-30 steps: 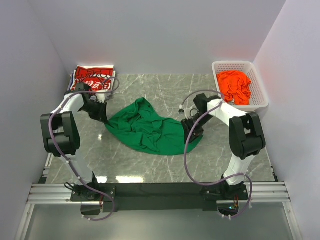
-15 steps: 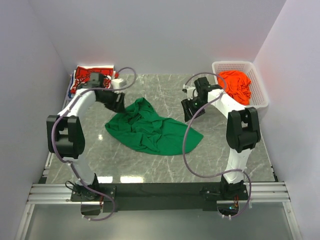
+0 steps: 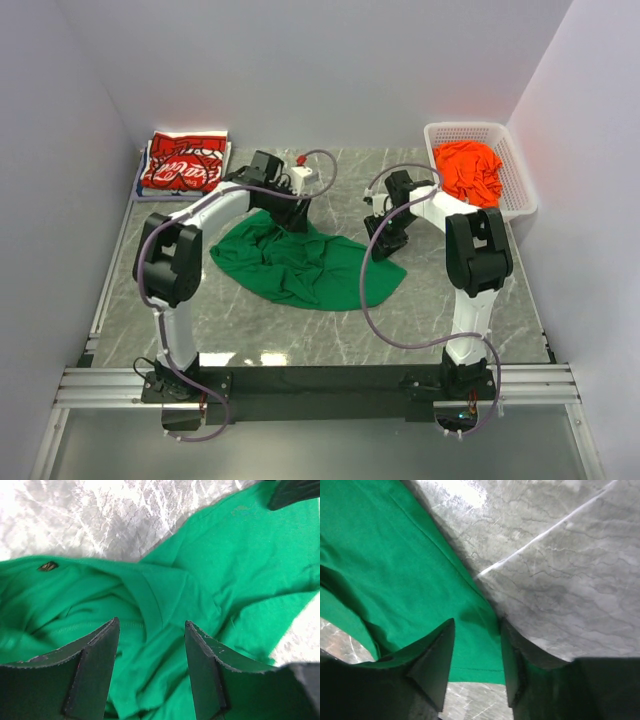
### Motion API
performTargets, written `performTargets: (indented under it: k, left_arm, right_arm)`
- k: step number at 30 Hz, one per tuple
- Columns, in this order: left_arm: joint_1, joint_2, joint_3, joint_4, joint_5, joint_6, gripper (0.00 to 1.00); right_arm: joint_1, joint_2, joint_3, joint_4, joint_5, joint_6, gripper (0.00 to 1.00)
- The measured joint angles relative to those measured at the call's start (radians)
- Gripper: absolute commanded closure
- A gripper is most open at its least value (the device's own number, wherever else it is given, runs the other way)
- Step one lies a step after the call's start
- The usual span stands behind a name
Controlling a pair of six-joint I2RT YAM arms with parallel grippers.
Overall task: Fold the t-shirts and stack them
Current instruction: Flatten the tshirt out
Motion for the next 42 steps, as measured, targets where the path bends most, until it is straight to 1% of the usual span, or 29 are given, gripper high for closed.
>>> performTargets:
  k: [1, 3, 4, 6, 7, 8, 9, 11, 12, 14, 17, 19, 24, 27, 31, 36, 39, 42]
  left_arm:
    - [-0.011, 0.016, 0.008, 0.002, -0.01, -0.001, 0.39]
    - [-0.032, 0.047, 0.022, 0.008, -0.037, -0.002, 0.39]
    - [-0.042, 0.061, 0.025, 0.01, -0.055, -0.001, 0.39]
    - [-0.06, 0.084, 0.026, 0.012, -0.084, -0.001, 0.44]
    - [-0.068, 0.095, 0.026, 0.011, -0.097, 0.0, 0.49]
    - [-0.073, 0.106, 0.026, 0.01, -0.109, -0.002, 0.57]
    - [-0.079, 0.116, 0.029, 0.005, -0.117, -0.002, 0.73]
    - [-0.084, 0.132, 0.036, -0.005, -0.13, -0.002, 0.85]
    - [-0.082, 0.136, 0.041, -0.012, -0.132, 0.002, 0.94]
    - [-0.072, 0.136, 0.051, -0.026, -0.124, -0.002, 0.99]
    - [-0.037, 0.123, 0.085, -0.042, -0.091, -0.02, 0.99]
    - [0.008, 0.093, 0.105, -0.046, -0.058, -0.045, 0.99]
    - [0.167, -0.012, 0.117, -0.045, 0.013, -0.117, 0.99]
    - [0.262, -0.034, 0.114, -0.043, 0.038, -0.148, 0.99]
    - [0.356, -0.034, 0.05, -0.041, 0.056, -0.165, 0.99]
    - [0.473, -0.034, -0.027, -0.074, 0.063, -0.151, 0.99]
    - [0.544, -0.048, -0.053, -0.107, 0.063, -0.124, 0.99]
    - [0.582, -0.074, -0.061, -0.167, 0.082, -0.089, 0.99]
  right_arm:
    - [0.0, 0.0, 0.0, -0.002, -0.004, 0.0, 0.56]
    - [-0.002, 0.003, 0.0, -0.003, -0.015, 0.002, 0.59]
    - [-0.005, 0.006, 0.0, -0.005, -0.021, 0.003, 0.65]
    - [-0.01, 0.011, 0.0, -0.008, -0.036, 0.002, 0.74]
    - [-0.013, 0.016, 0.0, -0.01, -0.043, 0.003, 0.86]
    - [-0.018, 0.018, 0.0, -0.013, -0.052, -0.003, 0.93]
    - [-0.023, 0.019, 0.0, -0.016, -0.056, 0.0, 1.0]
    - [-0.04, 0.02, 0.0, -0.027, -0.065, -0.002, 1.0]
    - [-0.05, 0.02, 0.0, -0.031, -0.068, -0.002, 1.0]
    - [-0.075, 0.02, 0.0, -0.04, -0.074, -0.008, 1.0]
    - [-0.114, 0.018, 0.0, -0.054, -0.072, -0.021, 1.0]
    - [-0.139, 0.011, 0.0, -0.066, -0.06, -0.034, 1.0]
    - [-0.171, -0.013, 0.01, -0.098, -0.021, -0.075, 1.0]
    - [-0.172, -0.014, 0.03, -0.115, -0.011, -0.092, 1.0]
    - [-0.171, -0.014, 0.05, -0.12, 0.0, -0.106, 1.0]
    - [-0.171, -0.021, 0.049, -0.115, 0.045, -0.124, 1.0]
    - [-0.173, -0.037, 0.044, -0.113, 0.076, -0.136, 1.0]
    - [-0.174, -0.061, 0.044, -0.113, 0.092, -0.154, 1.0]
